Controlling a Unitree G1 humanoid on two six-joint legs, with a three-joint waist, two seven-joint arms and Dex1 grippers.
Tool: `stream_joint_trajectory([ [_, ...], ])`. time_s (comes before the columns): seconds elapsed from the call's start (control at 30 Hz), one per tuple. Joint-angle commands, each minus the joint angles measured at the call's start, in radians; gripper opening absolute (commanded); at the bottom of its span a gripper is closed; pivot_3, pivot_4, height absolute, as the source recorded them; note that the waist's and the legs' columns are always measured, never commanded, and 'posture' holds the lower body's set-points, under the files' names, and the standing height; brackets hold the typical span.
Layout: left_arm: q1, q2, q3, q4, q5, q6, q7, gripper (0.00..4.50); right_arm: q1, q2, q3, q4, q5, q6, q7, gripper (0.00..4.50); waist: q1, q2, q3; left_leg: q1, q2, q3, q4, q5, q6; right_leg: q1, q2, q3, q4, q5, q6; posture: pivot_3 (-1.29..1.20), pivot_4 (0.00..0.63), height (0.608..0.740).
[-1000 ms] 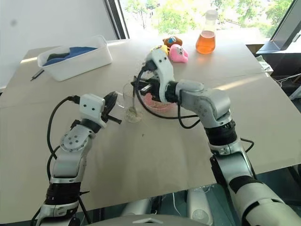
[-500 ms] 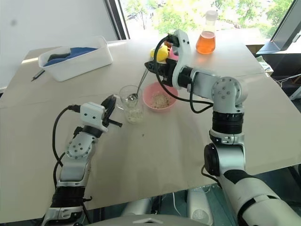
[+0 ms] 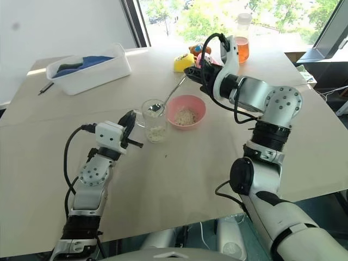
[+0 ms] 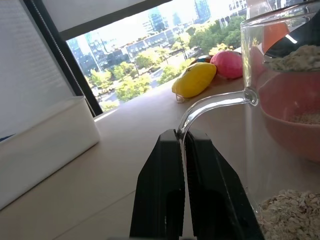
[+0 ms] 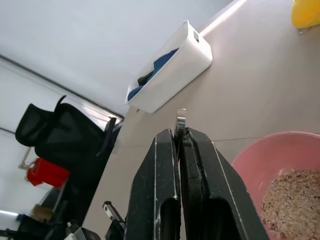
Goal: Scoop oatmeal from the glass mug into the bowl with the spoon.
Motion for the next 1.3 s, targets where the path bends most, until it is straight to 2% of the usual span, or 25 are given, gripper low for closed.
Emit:
stream_joint_trajectory([
  [0.03, 0.019, 0.004, -0.016, 0.020, 0.017, -0.007, -0.004, 0.06, -0.053, -0.017, -0.054, 0.003, 0.067, 0.004, -0.050, 0.00, 0.000, 0.000, 0.000, 0.000, 0.000, 0.000, 0.000, 0.000, 0.000, 0.000, 0.000, 0.000, 0.000, 0.000, 0.000, 0.00, 0.150, 0.740],
  [0.33, 0.029, 0.010, -0.013, 0.022, 0.022, -0.009, 0.011, 0.06, -0.077, -0.052, -0.096, 0.061, 0.188, -0.022, -0.121, 0.00, -0.001, 0.001, -0.001, 0.000, 0.000, 0.000, 0.000, 0.000, 0.000, 0.000, -0.002, 0.000, 0.000, 0.000, 0.000, 0.00, 0.150, 0.740],
  [0.6, 0.053, 0.001, -0.007, 0.012, -0.004, 0.016, 0.014, 0.06, -0.081, -0.163, -0.038, 0.178, 0.135, -0.141, -0.051, 0.00, -0.001, 0.002, -0.001, 0.000, 0.000, 0.001, 0.000, 0.000, 0.000, 0.000, -0.002, 0.001, 0.000, 0.000, 0.000, 0.00, 0.150, 0.740],
  [0.7, 0.060, 0.001, -0.007, 0.009, -0.010, 0.019, 0.013, 0.06, -0.063, -0.194, 0.038, 0.188, 0.077, -0.178, 0.021, 0.00, -0.003, 0.002, -0.002, 0.000, 0.000, 0.001, 0.000, 0.000, 0.000, 0.000, -0.003, 0.001, 0.000, 0.000, 0.000, 0.00, 0.150, 0.740],
  [0.83, 0.068, 0.003, -0.005, 0.011, -0.006, 0.020, 0.016, 0.06, -0.004, -0.247, 0.298, 0.113, -0.125, -0.314, 0.205, 0.00, -0.003, 0.003, -0.003, 0.001, 0.001, 0.002, 0.000, 0.000, 0.000, 0.000, -0.003, 0.002, 0.000, 0.000, 0.000, 0.00, 0.150, 0.740],
  [1.1, 0.084, 0.007, -0.008, 0.000, -0.003, 0.026, 0.018, 0.06, 0.061, -0.340, 0.674, -0.039, -0.463, -0.651, 0.510, 0.00, -0.001, 0.003, -0.003, 0.000, 0.000, 0.002, 0.000, 0.000, 0.000, 0.000, -0.002, 0.001, 0.000, 0.000, 0.000, 0.00, 0.150, 0.740],
  [1.3, 0.089, 0.007, -0.009, -0.004, -0.002, 0.028, 0.018, 0.06, 0.066, -0.426, 0.816, -0.142, -0.623, -0.798, 0.686, 0.00, 0.001, 0.003, -0.003, 0.001, 0.000, 0.001, 0.000, 0.000, 0.000, 0.000, -0.002, 0.001, -0.001, 0.000, 0.000, 0.00, 0.150, 0.740],
])
